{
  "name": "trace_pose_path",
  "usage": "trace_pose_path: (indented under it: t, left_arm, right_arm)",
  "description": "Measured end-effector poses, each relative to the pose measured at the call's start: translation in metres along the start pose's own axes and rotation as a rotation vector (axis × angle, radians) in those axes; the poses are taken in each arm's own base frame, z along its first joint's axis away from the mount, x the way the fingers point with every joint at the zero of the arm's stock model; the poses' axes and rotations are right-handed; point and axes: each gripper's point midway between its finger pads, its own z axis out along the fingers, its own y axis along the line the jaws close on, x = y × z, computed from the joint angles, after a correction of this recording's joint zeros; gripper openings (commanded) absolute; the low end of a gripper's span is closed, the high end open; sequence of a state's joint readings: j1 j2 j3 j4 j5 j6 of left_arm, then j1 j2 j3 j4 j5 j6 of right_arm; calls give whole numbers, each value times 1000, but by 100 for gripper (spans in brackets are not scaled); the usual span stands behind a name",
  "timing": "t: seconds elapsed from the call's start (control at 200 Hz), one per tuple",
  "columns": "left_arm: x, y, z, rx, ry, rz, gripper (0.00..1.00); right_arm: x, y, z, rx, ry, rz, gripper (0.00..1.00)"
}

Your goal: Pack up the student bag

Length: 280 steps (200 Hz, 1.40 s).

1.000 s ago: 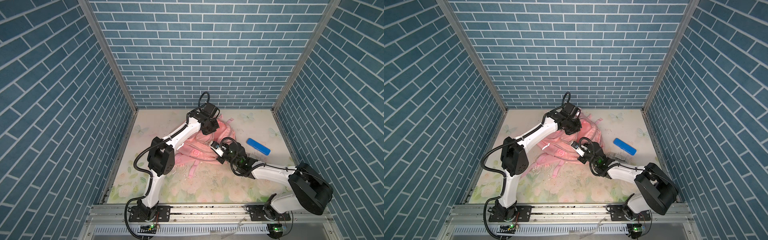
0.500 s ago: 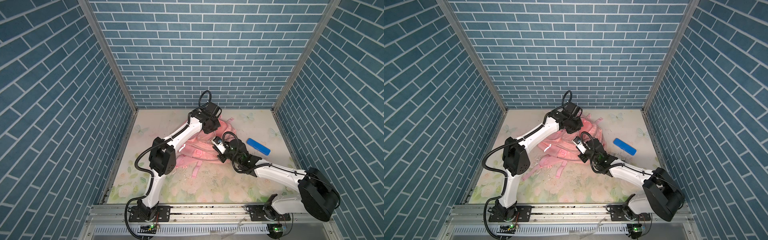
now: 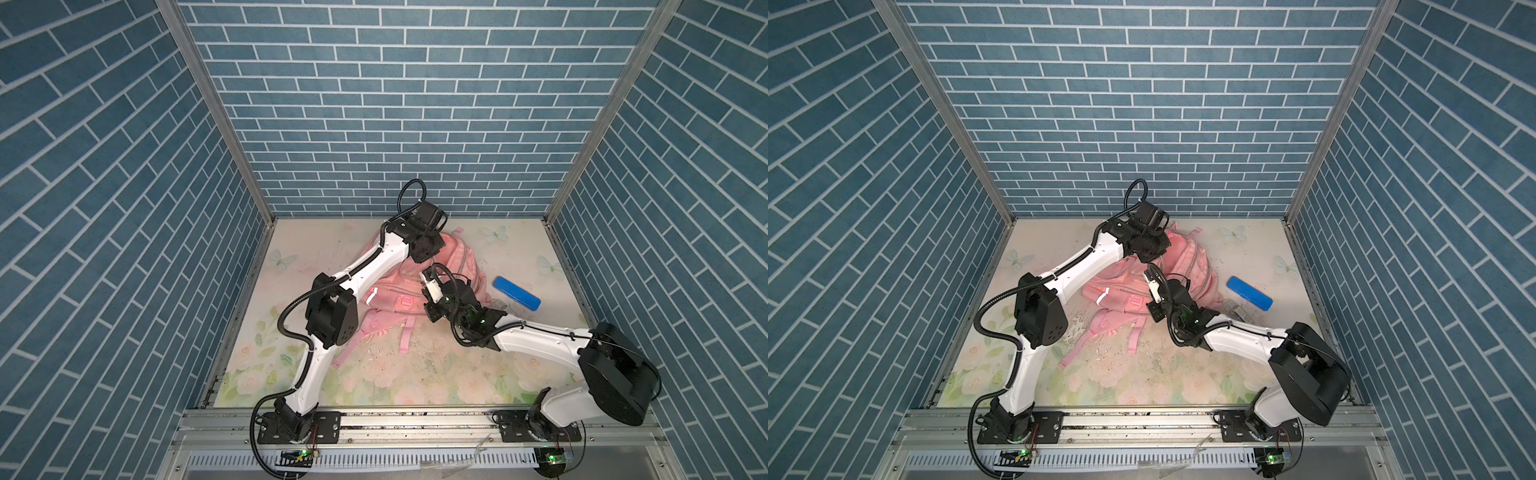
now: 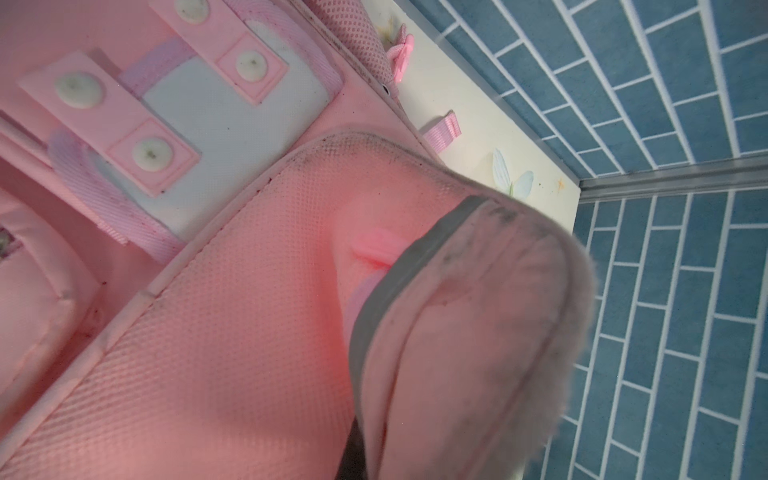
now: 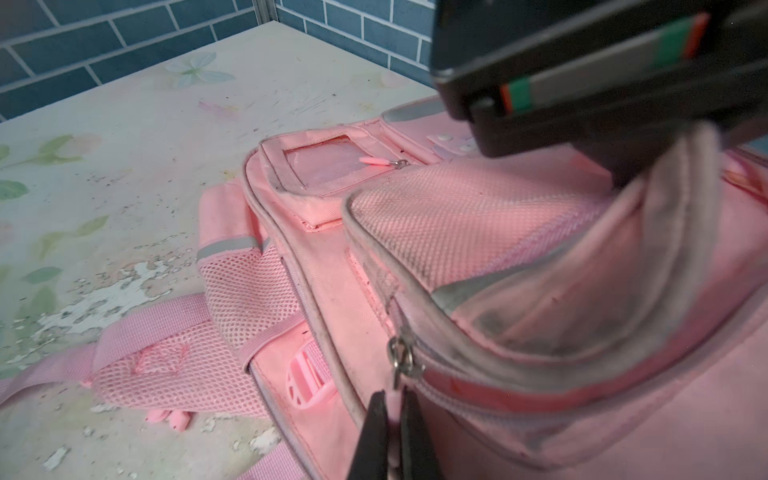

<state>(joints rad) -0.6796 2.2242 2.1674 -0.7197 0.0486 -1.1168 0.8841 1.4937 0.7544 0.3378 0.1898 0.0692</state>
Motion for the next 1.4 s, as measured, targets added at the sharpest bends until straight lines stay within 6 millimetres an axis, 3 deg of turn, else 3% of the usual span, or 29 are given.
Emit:
trace_pose_path:
  t: [0.205,0.405,0.655,0.845,1.005,1.085,1.215,1.31,1.4]
  left_arm:
    - [-2,1,0,-8,-7,-12,0]
    - [-2,9,0,-18,-12,-18,0]
    - [-7,5,-4,25,-47,-60,0]
    - [-13,5,-5,37,-47,-26,0]
    - [-25,14,-8,76,-26,52,0]
    - [-35,20,-10,70,-22,109,3]
    - [-45,28,-16,40,-27,213,33]
    - [-55,14,-31,63,-54,307,48]
    - [-66,-6,-51,99,-95,398,54]
  right_arm:
    - [-6,7,10,-40,-44,-51,0]
    - [-4,12,15,-206,-51,-49,0]
    - [-9,9,15,-338,-91,-12,0]
    - [-7,17,11,-380,-84,-35,30]
    - [-17,25,-29,-392,-95,-107,49]
    - [-32,6,-50,-335,-111,-122,50]
    - [-38,-50,-62,-166,-42,-46,57]
    - [-24,-92,-66,-31,53,90,65]
    - [4,-118,-70,69,155,227,69]
